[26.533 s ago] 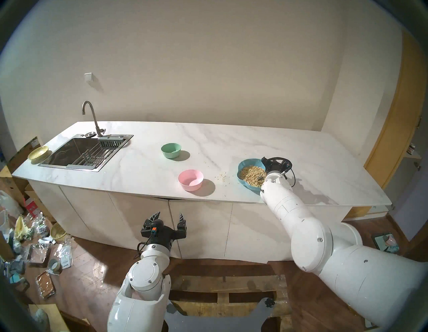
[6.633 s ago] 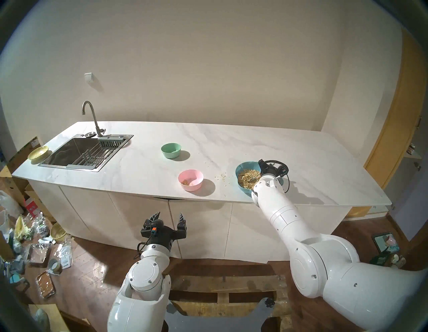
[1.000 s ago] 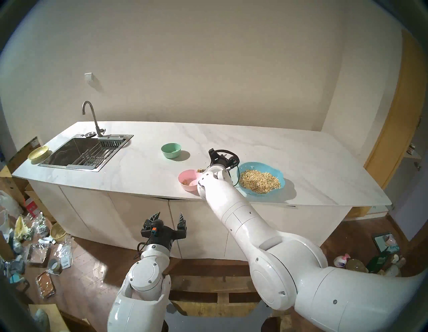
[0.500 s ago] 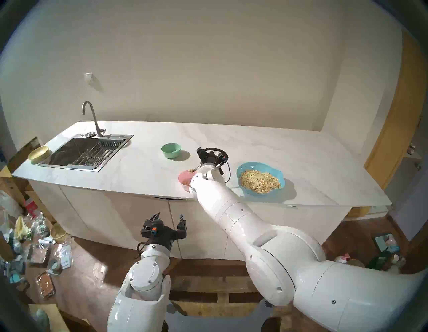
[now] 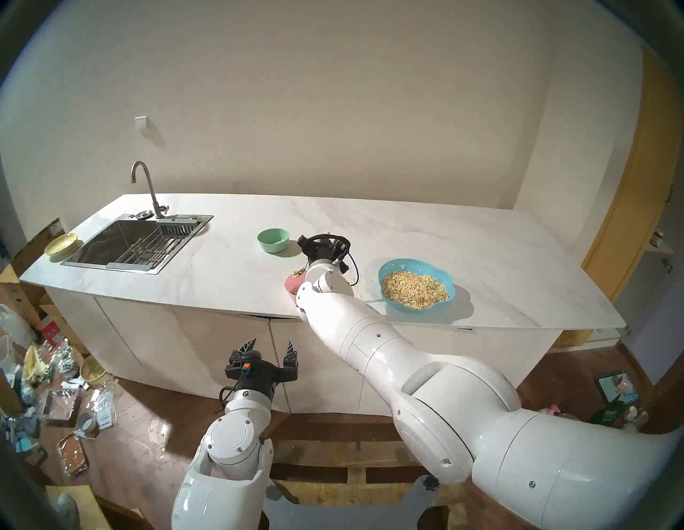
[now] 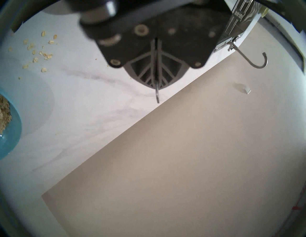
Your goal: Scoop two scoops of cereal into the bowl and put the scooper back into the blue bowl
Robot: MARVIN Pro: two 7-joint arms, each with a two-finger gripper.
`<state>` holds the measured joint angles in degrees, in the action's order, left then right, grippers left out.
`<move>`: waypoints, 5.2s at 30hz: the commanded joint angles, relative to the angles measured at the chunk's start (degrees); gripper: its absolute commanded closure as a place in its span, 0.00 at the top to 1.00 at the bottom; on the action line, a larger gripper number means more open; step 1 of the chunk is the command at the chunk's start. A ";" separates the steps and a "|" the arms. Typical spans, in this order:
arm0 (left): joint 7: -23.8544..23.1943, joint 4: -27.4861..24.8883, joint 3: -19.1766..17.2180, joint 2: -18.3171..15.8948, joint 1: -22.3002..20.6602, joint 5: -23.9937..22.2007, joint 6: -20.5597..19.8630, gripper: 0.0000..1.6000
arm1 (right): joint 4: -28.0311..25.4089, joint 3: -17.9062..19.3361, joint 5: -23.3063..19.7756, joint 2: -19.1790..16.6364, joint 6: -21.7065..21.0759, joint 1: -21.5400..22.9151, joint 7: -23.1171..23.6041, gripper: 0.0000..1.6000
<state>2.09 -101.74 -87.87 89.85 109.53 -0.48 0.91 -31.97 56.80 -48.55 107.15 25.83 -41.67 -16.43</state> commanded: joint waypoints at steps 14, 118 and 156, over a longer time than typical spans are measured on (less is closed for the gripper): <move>-0.28 -1.57 0.14 -0.03 -0.28 -0.14 0.30 1.00 | 4.96 -6.80 2.52 -3.81 -0.92 5.51 5.97 0.00; -0.25 -1.59 0.18 -0.08 -0.27 -0.19 0.29 1.00 | -44.33 12.61 -8.26 -42.74 -17.09 -21.24 -1.45 0.00; -0.23 -1.58 0.19 -0.10 -0.27 -0.19 0.30 1.00 | -40.05 9.27 -7.05 -40.95 -17.10 -17.60 0.62 0.46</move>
<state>2.14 -101.70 -87.82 89.78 109.52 -0.52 0.91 -70.94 65.90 -55.81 66.21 8.59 -60.90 -16.46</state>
